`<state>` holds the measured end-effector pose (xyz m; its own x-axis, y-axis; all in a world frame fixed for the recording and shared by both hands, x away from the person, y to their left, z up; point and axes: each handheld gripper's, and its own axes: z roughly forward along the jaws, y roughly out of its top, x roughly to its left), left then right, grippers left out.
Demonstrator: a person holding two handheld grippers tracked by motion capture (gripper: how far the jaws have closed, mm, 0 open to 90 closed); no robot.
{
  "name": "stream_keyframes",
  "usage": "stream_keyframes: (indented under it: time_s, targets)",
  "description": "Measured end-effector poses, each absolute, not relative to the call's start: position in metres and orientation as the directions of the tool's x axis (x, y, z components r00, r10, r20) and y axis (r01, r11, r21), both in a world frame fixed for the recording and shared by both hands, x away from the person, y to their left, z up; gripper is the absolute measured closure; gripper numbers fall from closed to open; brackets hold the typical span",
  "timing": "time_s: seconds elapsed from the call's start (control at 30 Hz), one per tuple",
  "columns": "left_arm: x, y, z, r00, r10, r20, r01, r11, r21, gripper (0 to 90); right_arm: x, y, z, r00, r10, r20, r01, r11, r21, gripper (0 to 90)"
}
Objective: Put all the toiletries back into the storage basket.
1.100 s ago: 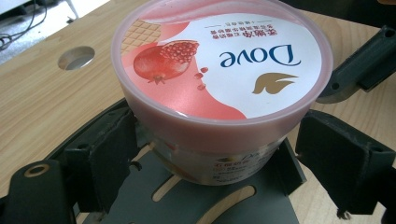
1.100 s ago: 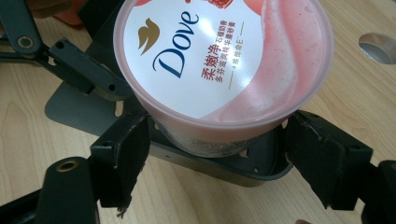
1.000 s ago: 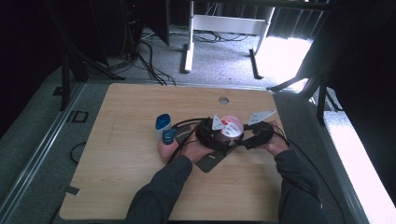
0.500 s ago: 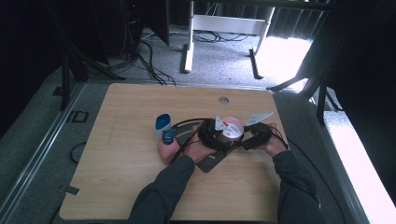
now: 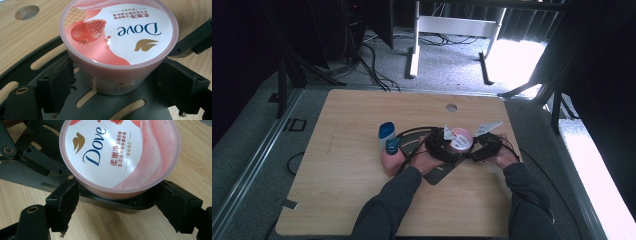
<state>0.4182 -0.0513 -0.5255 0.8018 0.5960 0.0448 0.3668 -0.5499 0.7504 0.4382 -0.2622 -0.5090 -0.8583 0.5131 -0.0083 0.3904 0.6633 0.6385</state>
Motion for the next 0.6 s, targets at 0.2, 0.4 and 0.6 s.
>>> stream_keyframes:
  time_s: [0.2, 0.4, 0.6]
  targets:
    - [0.4194, -0.0511, -0.5270, 0.802, 0.596, 0.030, 0.382, -0.550, 0.743, 15.4, 0.4369, -0.2591, -0.5089, -0.858, 0.512, -0.036, 0.381, 0.683, 0.624, 19.2]
    - [0.4198, -0.0506, -0.5270, 0.804, 0.594, 0.023, 0.385, -0.550, 0.741, 15.5, 0.4363, -0.2583, -0.5088, -0.854, 0.518, -0.038, 0.387, 0.683, 0.620, 18.7]
    - [0.4206, -0.0499, -0.5268, 0.806, 0.592, 0.013, 0.390, -0.547, 0.740, 16.1, 0.4342, -0.2644, -0.5063, -0.843, 0.537, -0.026, 0.401, 0.660, 0.635, 18.1]
